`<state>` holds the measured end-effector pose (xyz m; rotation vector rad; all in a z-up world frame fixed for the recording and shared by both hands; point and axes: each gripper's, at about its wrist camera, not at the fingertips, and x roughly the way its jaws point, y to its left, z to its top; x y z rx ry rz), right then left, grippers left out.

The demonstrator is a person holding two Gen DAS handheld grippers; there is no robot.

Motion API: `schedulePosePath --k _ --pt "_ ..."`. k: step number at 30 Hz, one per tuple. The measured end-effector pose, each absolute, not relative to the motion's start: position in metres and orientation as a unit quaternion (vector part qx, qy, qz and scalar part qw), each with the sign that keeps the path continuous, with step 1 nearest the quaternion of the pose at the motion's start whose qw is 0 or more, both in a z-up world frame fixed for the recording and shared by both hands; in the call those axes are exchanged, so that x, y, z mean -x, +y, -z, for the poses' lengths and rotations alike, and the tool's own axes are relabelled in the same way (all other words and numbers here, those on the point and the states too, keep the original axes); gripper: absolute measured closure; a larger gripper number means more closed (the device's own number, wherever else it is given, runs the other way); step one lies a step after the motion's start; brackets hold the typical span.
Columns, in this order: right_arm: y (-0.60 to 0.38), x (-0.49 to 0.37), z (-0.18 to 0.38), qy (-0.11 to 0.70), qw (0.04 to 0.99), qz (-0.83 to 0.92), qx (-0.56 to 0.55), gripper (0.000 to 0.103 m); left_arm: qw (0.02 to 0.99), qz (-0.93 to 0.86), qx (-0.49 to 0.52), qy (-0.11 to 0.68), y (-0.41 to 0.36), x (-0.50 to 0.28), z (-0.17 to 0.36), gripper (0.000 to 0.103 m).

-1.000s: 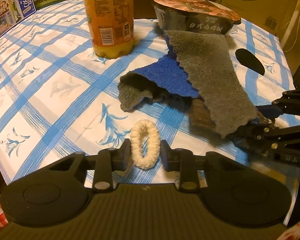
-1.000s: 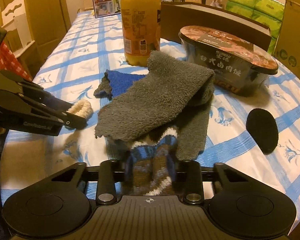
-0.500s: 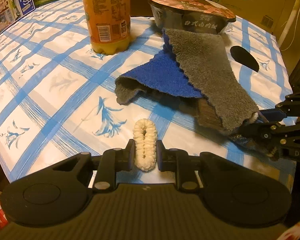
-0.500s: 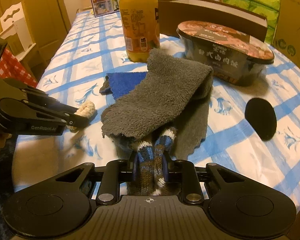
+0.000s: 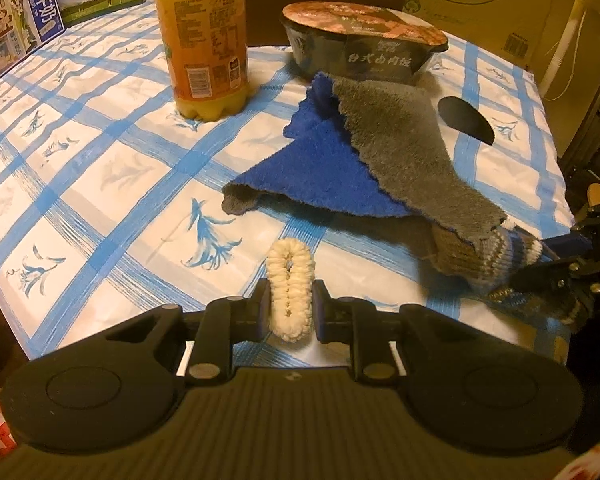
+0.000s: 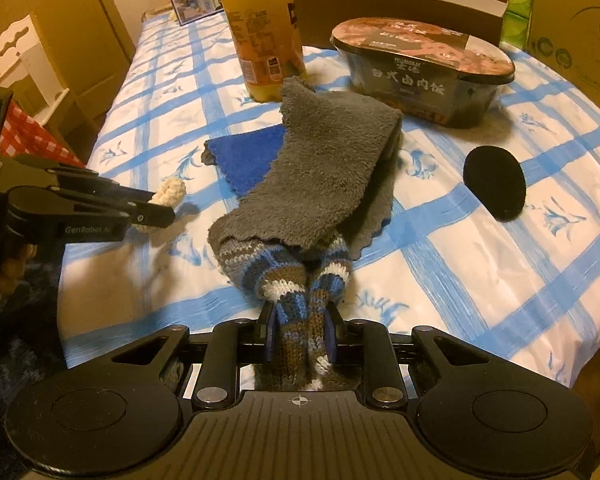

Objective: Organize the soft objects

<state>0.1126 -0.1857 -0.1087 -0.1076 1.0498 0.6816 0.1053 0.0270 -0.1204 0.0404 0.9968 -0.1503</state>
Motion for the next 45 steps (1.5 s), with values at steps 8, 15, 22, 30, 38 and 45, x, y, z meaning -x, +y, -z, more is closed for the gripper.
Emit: schedulePosePath --k 8,15,22,30,38,45 --pt "-0.188 -0.097 0.089 0.475 0.813 -0.333 0.047 0.079 0.882 0.071 -0.020 0.466 0.027 -0.098 0.107 0.084" --pt "-0.193 -0.088 0.072 0.460 0.822 -0.334 0.037 0.079 0.888 0.068 -0.018 0.455 0.032 -0.089 0.096 0.084" --pt "-0.194 -0.082 0.057 0.442 0.830 -0.339 0.033 0.079 0.896 0.062 -0.015 0.440 0.036 -0.082 0.080 0.084" --pt "-0.193 -0.083 0.047 0.430 0.835 -0.343 0.017 0.079 0.902 0.057 -0.014 0.427 0.040 -0.078 0.068 0.084" --pt "-0.191 -0.097 0.043 0.431 0.836 -0.340 -0.005 0.079 0.906 0.047 -0.012 0.420 0.051 -0.084 0.061 0.084" --pt "-0.188 -0.120 0.038 0.430 0.839 -0.331 -0.030 0.079 0.910 0.034 -0.014 0.413 0.070 -0.099 0.056 0.084"
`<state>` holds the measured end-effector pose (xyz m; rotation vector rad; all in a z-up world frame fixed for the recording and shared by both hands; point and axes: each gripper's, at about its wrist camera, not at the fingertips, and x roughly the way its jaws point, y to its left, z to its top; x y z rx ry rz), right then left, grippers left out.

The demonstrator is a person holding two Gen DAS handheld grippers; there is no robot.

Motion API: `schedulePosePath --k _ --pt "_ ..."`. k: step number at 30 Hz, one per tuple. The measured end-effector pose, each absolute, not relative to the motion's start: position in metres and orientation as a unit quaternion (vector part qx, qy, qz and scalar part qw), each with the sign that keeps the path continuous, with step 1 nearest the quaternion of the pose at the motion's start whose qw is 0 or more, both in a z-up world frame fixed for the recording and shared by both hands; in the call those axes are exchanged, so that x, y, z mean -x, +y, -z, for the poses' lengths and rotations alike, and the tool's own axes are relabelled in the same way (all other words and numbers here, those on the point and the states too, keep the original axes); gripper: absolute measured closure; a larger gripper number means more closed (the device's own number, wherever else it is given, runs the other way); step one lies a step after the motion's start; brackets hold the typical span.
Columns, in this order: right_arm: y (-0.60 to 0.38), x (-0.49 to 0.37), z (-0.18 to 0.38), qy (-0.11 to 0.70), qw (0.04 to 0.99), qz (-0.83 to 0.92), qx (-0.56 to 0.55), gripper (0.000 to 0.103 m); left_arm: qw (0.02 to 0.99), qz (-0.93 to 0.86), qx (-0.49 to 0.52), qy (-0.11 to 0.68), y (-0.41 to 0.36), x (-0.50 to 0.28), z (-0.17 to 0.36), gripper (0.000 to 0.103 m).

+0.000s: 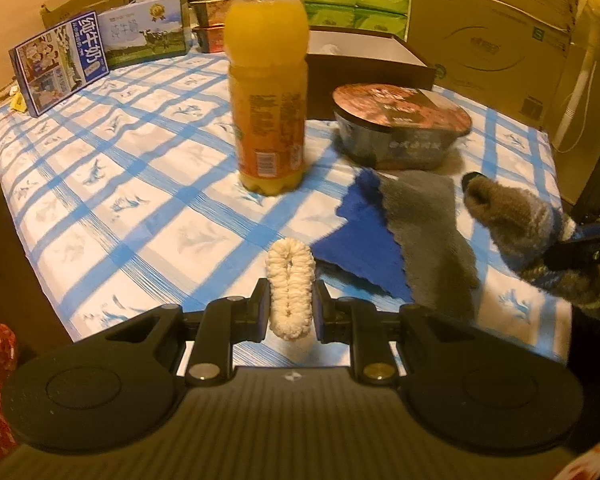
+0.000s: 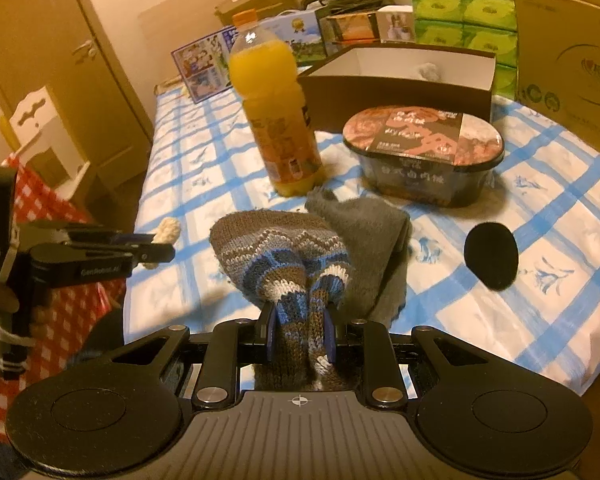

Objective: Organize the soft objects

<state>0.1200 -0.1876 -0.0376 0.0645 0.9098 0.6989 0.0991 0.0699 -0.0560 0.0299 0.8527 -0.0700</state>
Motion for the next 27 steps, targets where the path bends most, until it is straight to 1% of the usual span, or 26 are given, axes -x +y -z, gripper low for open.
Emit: schedulePosePath --k 15,27 --pt "-0.175 -0.191 0.024 0.420 0.846 -0.315 -0.096 0.079 0.923 0.008 -0.033 0.383 0.124 -0.162 0.036 0.084" --pt "-0.160 -0.280 0.005 0.384 0.861 -0.304 -0.139 0.079 0.936 -0.005 -0.053 0.348 0.172 -0.254 0.010 0.084"
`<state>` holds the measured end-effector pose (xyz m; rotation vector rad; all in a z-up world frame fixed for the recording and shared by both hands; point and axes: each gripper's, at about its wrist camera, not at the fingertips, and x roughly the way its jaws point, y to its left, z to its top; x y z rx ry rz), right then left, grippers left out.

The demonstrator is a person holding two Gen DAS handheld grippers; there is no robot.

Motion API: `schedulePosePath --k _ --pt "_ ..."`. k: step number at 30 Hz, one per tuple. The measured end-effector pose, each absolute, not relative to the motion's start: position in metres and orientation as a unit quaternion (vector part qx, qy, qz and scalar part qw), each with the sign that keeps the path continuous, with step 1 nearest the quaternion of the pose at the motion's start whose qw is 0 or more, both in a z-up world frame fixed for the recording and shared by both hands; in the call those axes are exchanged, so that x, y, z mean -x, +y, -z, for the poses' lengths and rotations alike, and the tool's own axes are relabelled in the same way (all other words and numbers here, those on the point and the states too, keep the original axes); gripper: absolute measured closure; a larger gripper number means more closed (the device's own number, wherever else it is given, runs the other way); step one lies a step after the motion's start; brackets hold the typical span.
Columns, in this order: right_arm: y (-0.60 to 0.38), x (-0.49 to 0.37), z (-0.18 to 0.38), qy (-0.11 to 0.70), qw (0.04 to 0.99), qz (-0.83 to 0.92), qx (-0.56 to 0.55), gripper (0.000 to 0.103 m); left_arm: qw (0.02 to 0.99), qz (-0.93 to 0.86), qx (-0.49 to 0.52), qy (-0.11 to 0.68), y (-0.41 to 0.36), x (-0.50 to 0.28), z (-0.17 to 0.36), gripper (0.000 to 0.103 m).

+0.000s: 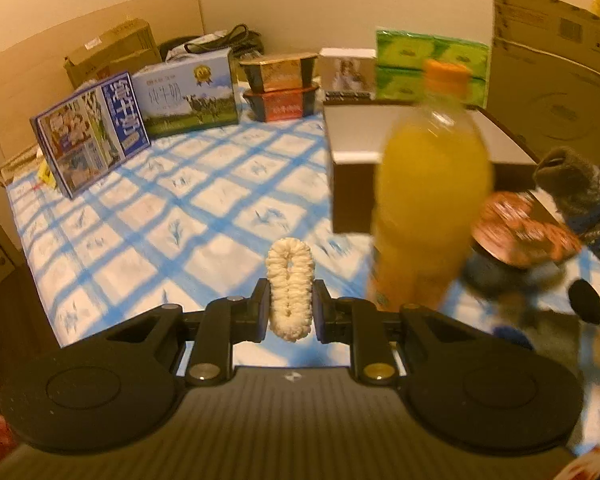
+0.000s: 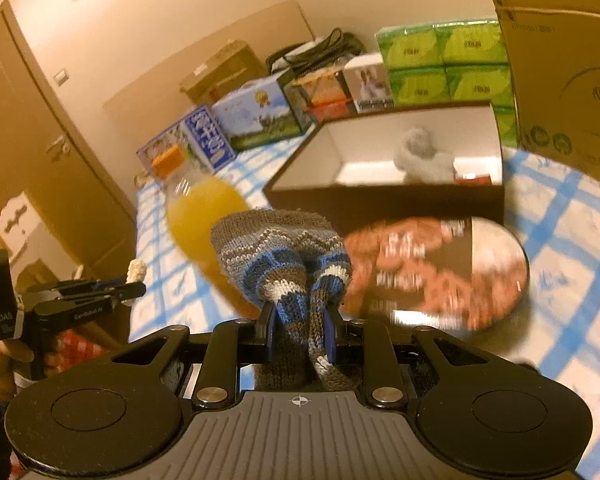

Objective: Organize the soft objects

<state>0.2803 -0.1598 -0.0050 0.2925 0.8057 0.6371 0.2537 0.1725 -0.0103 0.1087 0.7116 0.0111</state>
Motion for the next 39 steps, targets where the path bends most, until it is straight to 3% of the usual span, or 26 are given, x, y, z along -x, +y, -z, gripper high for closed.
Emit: schedulePosePath --k 20,39 --pt "-0.102 -0.463 0.008 0.355 0.881 -0.268 -0.163 0.079 0.937 0.062 -0.057 0.339 0.172 -0.465 -0.008 0.084" --pt "-0.076 -0.562 0.072 0.391 0.884 -0.217 -0.136 0.079 0.909 0.124 -0.117 0.381 0.099 -0.603 0.052 0.083"
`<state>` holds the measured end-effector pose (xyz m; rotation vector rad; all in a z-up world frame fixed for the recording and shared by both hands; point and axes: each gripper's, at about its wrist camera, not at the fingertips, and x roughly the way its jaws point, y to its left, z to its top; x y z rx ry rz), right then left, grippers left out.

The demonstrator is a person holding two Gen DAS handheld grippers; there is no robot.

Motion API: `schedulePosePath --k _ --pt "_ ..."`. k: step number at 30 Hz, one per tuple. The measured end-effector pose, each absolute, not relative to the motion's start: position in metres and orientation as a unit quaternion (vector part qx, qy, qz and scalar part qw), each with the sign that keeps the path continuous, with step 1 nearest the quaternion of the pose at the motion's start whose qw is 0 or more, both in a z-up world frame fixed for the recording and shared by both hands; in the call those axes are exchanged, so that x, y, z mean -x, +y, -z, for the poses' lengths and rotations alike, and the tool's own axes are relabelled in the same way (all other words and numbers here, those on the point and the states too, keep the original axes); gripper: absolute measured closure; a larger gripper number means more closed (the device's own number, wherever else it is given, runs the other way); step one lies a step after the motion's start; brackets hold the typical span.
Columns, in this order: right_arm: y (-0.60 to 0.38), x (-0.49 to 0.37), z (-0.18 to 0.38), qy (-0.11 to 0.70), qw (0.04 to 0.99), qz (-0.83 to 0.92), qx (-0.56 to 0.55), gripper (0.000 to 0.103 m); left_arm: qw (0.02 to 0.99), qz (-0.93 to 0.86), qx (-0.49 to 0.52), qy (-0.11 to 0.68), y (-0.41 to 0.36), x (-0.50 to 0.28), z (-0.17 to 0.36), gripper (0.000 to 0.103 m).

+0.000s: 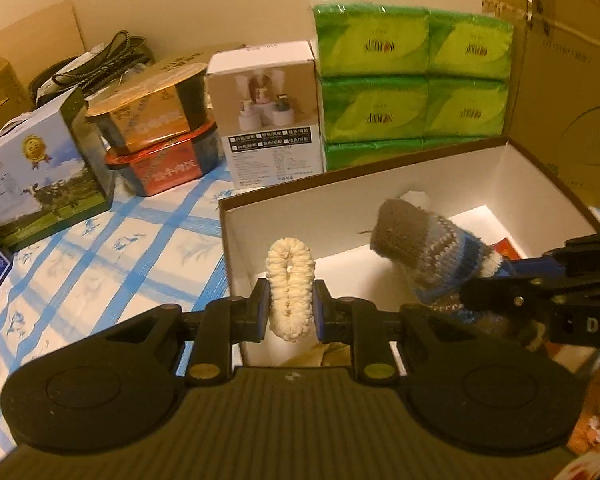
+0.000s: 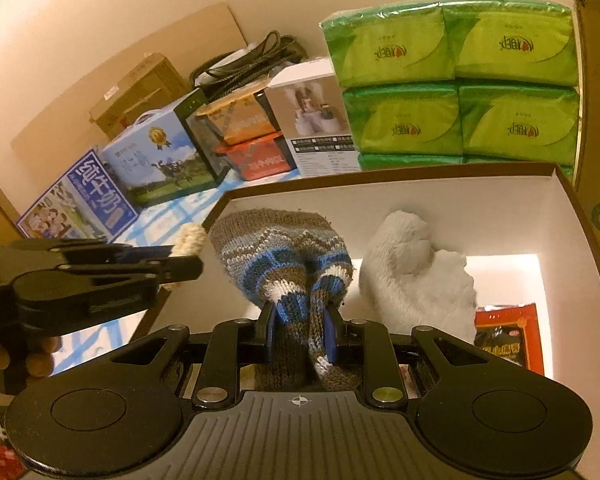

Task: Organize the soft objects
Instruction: 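Open the left tool over the box while the right tool releases the striped sock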

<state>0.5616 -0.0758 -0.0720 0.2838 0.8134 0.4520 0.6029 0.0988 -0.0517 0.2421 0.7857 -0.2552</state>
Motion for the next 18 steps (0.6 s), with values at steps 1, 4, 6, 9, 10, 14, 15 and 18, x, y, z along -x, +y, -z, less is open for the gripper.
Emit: schedulePosePath --k 1,4,6,9,10,14,15,18 --pt "-0.076 -0.563 0.073 0.391 0.884 -0.216 -0.136 0.079 0.908 0.124 -0.121 0.382 0.097 -0.607 0.055 0.083" --pt "-0.076 -0.568 0.076 0.393 0.885 -0.212 -0.135 0.079 0.908 0.126 -0.123 0.379 0.093 -0.613 0.060 0.082" --pt "-0.077 -0.570 0.077 0.392 0.885 -0.212 -0.135 0.079 0.909 0.122 -0.126 0.378 0.092 -0.616 0.064 0.078" --pt "-0.077 -0.572 0.077 0.390 0.886 -0.212 -0.136 0.079 0.910 0.120 -0.130 0.375 0.091 -0.620 0.067 0.072" --pt "-0.077 -0.572 0.077 0.390 0.886 -0.212 -0.136 0.079 0.910 0.120 -0.131 0.374 0.092 -0.621 0.068 0.071" --pt "-0.075 -0.572 0.077 0.390 0.885 -0.216 -0.134 0.079 0.912 0.111 -0.124 0.376 0.095 -0.624 0.069 0.059" --pt "-0.074 -0.572 0.078 0.391 0.884 -0.217 -0.134 0.079 0.913 0.110 -0.123 0.374 0.095 -0.624 0.068 0.057" --pt "-0.073 -0.574 0.079 0.392 0.884 -0.218 -0.134 0.079 0.915 0.114 -0.118 0.369 0.098 -0.623 0.066 0.053"
